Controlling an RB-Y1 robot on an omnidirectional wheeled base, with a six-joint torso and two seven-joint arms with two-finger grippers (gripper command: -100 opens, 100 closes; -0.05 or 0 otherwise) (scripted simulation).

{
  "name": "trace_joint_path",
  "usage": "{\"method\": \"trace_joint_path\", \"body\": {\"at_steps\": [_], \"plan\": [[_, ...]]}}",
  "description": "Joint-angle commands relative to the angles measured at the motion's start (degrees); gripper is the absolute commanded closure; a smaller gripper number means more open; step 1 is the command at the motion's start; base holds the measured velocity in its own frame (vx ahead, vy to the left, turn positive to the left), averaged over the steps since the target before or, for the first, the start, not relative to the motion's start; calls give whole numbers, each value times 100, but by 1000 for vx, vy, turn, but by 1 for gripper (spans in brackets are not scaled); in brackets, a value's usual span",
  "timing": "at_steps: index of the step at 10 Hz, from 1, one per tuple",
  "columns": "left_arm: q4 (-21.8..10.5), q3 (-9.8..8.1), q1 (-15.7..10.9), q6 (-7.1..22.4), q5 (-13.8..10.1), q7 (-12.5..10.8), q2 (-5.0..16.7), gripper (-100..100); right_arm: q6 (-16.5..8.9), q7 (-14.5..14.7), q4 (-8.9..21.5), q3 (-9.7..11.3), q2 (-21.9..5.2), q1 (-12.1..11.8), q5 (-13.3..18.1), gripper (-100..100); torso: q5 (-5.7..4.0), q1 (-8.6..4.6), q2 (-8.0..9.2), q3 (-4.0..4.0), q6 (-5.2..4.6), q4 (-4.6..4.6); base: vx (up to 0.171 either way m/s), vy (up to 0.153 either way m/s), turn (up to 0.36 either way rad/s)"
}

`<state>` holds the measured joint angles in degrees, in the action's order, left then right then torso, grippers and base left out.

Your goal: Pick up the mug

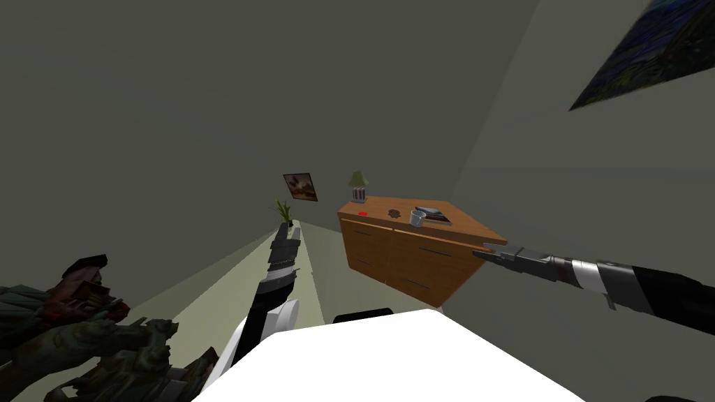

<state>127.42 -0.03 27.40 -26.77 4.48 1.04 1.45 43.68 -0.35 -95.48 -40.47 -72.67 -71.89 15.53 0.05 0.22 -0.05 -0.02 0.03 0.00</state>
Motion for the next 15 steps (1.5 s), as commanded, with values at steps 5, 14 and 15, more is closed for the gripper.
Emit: {"method": "trace_joint_path", "body": {"at_steps": [5, 14, 15], "plan": [[0, 0, 0, 0, 0, 0, 0, 0, -30, -11, 691, -639, -977, -541, 421, -100, -1, -1, -1, -1, 0, 0, 3, 56, 24], [0, 0, 0, 0, 0, 0, 0, 0, -66, 9, 1593, -1335, -2319, -1084, 923, -100, -3, -7, -7, -5, 1, 2, 7, 49, 25], [0, 0, 0, 0, 0, 0, 0, 0, -75, 14, 1793, -1491, -2583, -1206, 1037, -100, -3, -7, -6, -3, -1, 1, 3, 49, 26]]}}
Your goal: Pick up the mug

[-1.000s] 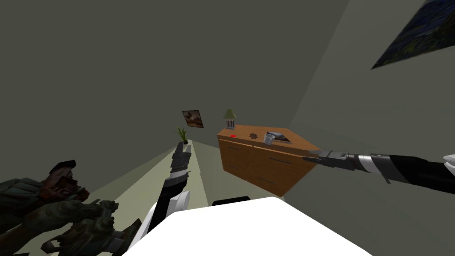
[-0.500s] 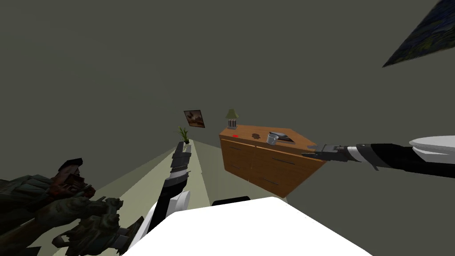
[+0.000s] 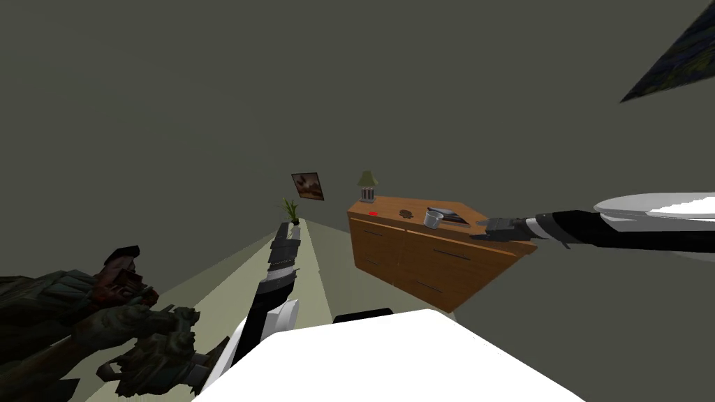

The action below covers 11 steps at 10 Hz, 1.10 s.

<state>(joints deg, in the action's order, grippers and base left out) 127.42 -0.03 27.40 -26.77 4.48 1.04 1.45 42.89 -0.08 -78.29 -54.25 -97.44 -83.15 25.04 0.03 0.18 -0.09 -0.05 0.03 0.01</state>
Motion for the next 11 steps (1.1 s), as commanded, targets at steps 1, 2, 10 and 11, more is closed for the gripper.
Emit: {"method": "trace_joint_path", "body": {"at_steps": [1, 2, 10, 11], "plan": [[0, 0, 0, 0, 0, 0, 0, 0, -6, -6, 259, -259, -286, -194, 193, -100, 0, 0, 0, 0, 0, 0, 19, 75, 43], [0, 0, 0, 0, 0, 0, 0, 0, -6, -6, 259, -259, -390, -194, 193, -100, 2, 9, -4, -2, 0, 1, 19, 62, 14], [0, 0, 0, 0, 0, 0, 0, 0, -25, 16, 1079, -949, -1644, -757, 687, -100, 0, 4, -1, 0, -2, 0, 8, 46, 22], [0, 0, 0, 0, 0, 0, 0, 0, -23, 16, 1137, -1003, -1740, -804, 725, -100, 0, 1, 2, 2, -4, -1, 4, 32, 8]]}}
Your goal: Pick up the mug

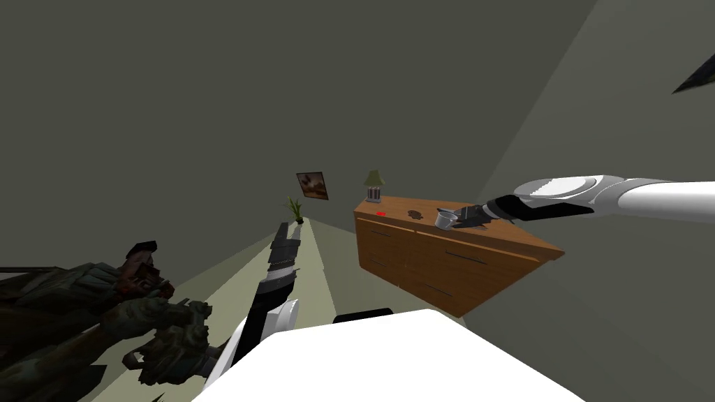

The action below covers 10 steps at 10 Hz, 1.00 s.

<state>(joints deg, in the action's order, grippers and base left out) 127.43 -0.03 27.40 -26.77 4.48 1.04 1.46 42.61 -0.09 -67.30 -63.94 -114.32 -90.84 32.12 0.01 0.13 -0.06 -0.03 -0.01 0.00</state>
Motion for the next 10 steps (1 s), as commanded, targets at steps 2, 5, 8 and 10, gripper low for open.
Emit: {"method": "trace_joint_path", "body": {"at_steps": [2, 5, 8, 10], "plan": [[0, 0, 0, 0, 0, 0, 0, 0, 0, 1, 8, -6, -12, -5, 2, 0, -2, -8, 3, 2, -2, -1, 2, 6, 2], [0, 0, 1, 0, 0, 0, 0, 0, 295, 571, 152, 51, 117, -246, -482, -100, -2, -5, -32, -18, -2, 7, 125, 41, -142], [0, 0, 1, 0, 0, 0, 0, 0, 443, 990, 225, 79, 180, -367, -724, -100, -2, -8, -29, -18, 2, 8, 106, 36, -59], [0, 0, 1, 0, 0, 0, 0, 0, 590, 1303, 298, 108, 244, -487, -966, -100, -1, -6, -33, -20, -1, 8, 135, 51, -134]]}}
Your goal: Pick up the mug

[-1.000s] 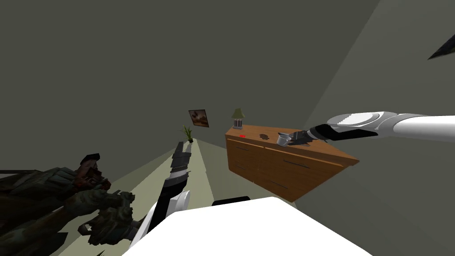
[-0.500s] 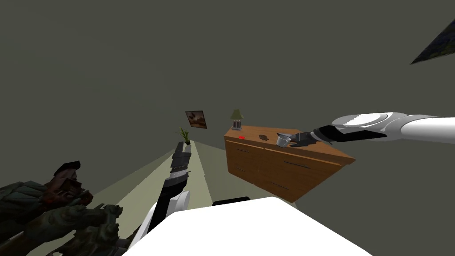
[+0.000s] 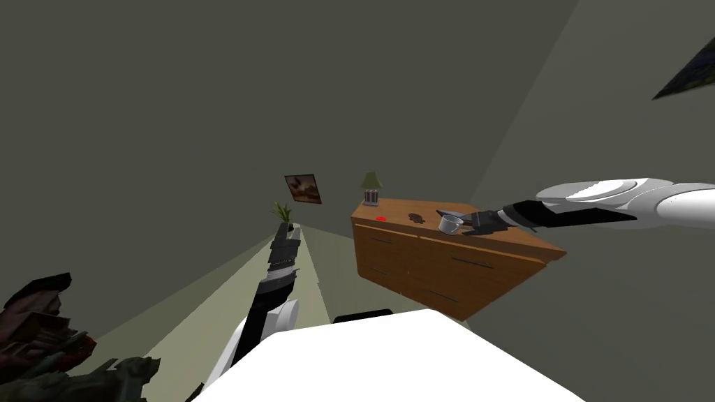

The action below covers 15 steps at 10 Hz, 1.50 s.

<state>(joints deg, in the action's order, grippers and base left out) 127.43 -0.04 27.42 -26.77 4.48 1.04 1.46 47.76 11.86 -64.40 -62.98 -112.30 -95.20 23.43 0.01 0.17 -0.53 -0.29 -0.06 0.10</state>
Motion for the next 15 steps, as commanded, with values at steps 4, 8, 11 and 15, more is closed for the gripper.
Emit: {"method": "trace_joint_path", "body": {"at_steps": [4, 8, 11, 15], "plan": [[0, 0, -1, 0, 0, 0, 0, 0, 223, 686, 81, 40, 107, -172, -339, -100, 1, -2, 6, 1, 7, 1, 109, 48, -78], [0, 0, 0, 0, 0, 0, 0, 0, 518, 1365, 226, 97, 234, -413, -823, -100, 0, -2, 3, 1, 0, -1, 120, 50, -124], [0, 0, -1, 0, 0, 0, 0, 0, 666, 1795, 299, 125, 298, -534, -1065, -100, -2, -15, 18, 9, 2, -3, 82, 33, -68], [0, 0, -2, 0, 0, 0, 0, 0, 961, 2388, 444, 182, 426, -775, -1549, -100, 0, -12, 25, 11, 10, -2, 101, 65, -97]]}}
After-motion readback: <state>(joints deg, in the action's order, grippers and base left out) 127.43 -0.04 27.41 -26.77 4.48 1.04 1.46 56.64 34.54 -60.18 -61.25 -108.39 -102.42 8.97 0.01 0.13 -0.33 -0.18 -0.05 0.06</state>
